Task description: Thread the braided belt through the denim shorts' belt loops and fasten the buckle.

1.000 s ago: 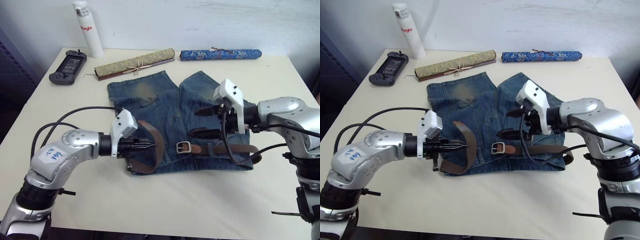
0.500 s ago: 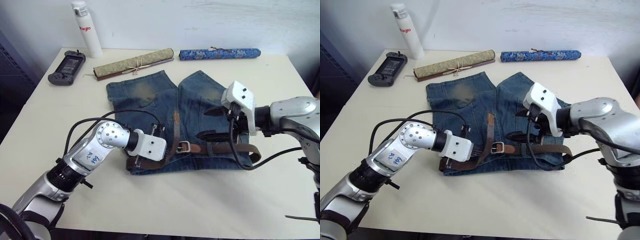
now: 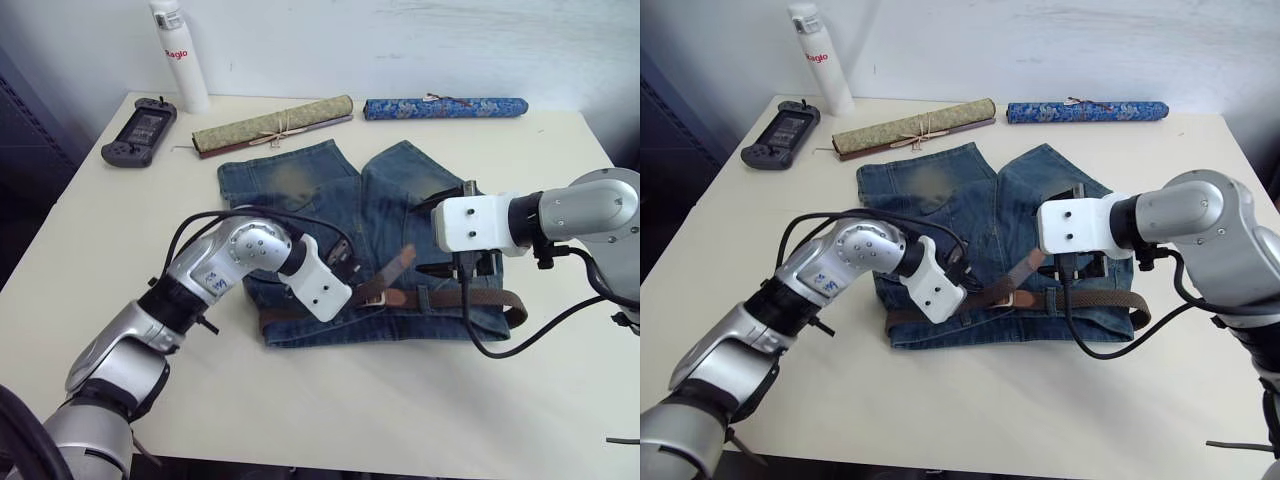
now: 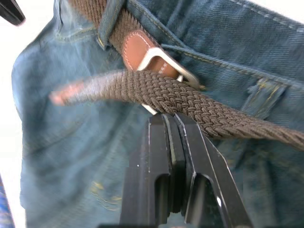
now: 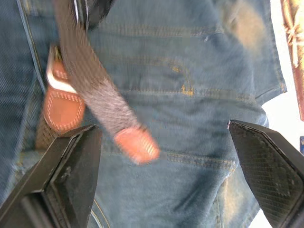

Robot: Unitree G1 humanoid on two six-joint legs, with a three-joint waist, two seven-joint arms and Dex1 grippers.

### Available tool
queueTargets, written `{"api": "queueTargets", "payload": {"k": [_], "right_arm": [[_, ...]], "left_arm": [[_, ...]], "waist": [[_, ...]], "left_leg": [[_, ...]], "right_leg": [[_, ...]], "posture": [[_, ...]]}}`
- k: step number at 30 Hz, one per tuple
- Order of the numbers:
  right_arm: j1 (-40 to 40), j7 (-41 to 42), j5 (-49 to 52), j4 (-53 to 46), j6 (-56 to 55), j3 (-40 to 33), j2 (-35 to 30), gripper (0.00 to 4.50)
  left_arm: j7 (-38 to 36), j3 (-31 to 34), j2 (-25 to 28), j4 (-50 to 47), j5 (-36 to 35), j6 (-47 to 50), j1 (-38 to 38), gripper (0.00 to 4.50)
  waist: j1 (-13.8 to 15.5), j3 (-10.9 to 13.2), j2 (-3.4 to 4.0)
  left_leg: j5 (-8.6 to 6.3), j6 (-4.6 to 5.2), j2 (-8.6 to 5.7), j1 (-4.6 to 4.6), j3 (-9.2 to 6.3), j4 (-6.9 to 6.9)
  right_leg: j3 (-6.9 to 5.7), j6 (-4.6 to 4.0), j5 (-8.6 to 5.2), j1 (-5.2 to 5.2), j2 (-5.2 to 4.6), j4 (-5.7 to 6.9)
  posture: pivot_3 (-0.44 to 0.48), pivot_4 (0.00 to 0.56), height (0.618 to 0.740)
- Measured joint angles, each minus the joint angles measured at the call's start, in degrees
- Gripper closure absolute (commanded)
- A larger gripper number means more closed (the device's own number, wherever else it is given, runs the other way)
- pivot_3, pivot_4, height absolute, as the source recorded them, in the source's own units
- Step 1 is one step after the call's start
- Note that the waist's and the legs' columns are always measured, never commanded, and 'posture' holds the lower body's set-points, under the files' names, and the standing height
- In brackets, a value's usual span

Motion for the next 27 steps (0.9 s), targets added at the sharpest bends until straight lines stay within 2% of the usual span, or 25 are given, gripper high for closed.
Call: {"api": "queueTargets", "payload": {"k": [6,15,18,21,25,26,27], "right_arm": [[2.07,1.23,-4.17,2.57,-3.31,1.01,2.29,0.0],[3.83,4.25,-4.19,3.65,1.93,2.04,5.35,0.0],[3.09,6.04,-4.18,5.24,4.04,2.49,6.41,0.85],[1.74,8.08,-4.02,5.39,6.49,3.4,6.69,2.09],[0.59,10.09,-3.4,5.37,9.57,3.62,6.69,4.03],[0.53,10.45,-3.23,5.33,10.28,3.62,6.69,4.35],[0.51,10.89,-2.86,5.26,10.94,3.62,6.69,4.43]], "left_arm": [[-0.07,0.55,-1.42,2.67,0.72,-1.95,-1.28,4.47],[-0.1,1.16,-1.79,1.45,1.48,0.04,-1.25,4.47],[-0.1,1.18,-1.87,1.27,2.0,0.49,-1.24,4.5],[-0.08,1.18,-1.88,1.19,2.32,0.51,-1.24,4.5],[0.14,1.19,-1.88,1.17,2.78,0.54,-1.24,4.5],[0.2,1.22,-1.88,1.18,2.87,0.63,-1.24,4.5],[0.2,1.34,-1.88,1.18,2.87,1.03,-1.23,4.5]], "waist": [[-0.05,0.0,0.0],[-0.05,0.0,0.0],[-0.06,0.0,0.0],[-0.06,0.0,0.0],[-0.07,0.0,0.0],[-0.06,0.0,0.0],[-0.05,0.0,0.0]], "left_leg": [[0.01,0.02,0.02,-0.05,-0.03,0.11],[0.0,0.06,0.02,-0.06,-0.06,0.19],[0.0,0.06,0.02,-0.06,-0.05,0.2],[0.0,0.06,0.02,-0.06,-0.06,0.21],[0.0,0.06,0.02,-0.07,-0.06,0.21],[0.0,0.06,0.02,-0.06,-0.06,0.21],[0.0,0.06,0.02,-0.06,-0.06,0.21]], "right_leg": [[-0.05,0.0,0.0,-0.01,0.0,0.1],[-0.06,0.0,0.0,0.0,-0.01,0.16],[-0.07,0.0,0.0,0.0,-0.01,0.2],[-0.07,0.0,0.0,0.0,0.0,0.24],[-0.07,0.0,0.0,0.0,-0.01,0.25],[-0.07,0.0,0.0,0.0,-0.01,0.25],[-0.07,0.0,0.0,0.0,-0.01,0.25]], "posture": [[0.0,0.15,0.686],[0.0,0.15,0.686],[0.0,0.15,0.686],[0.0,0.15,0.686],[0.0,0.15,0.686],[0.0,0.15,0.686],[0.0,0.15,0.686]]}}
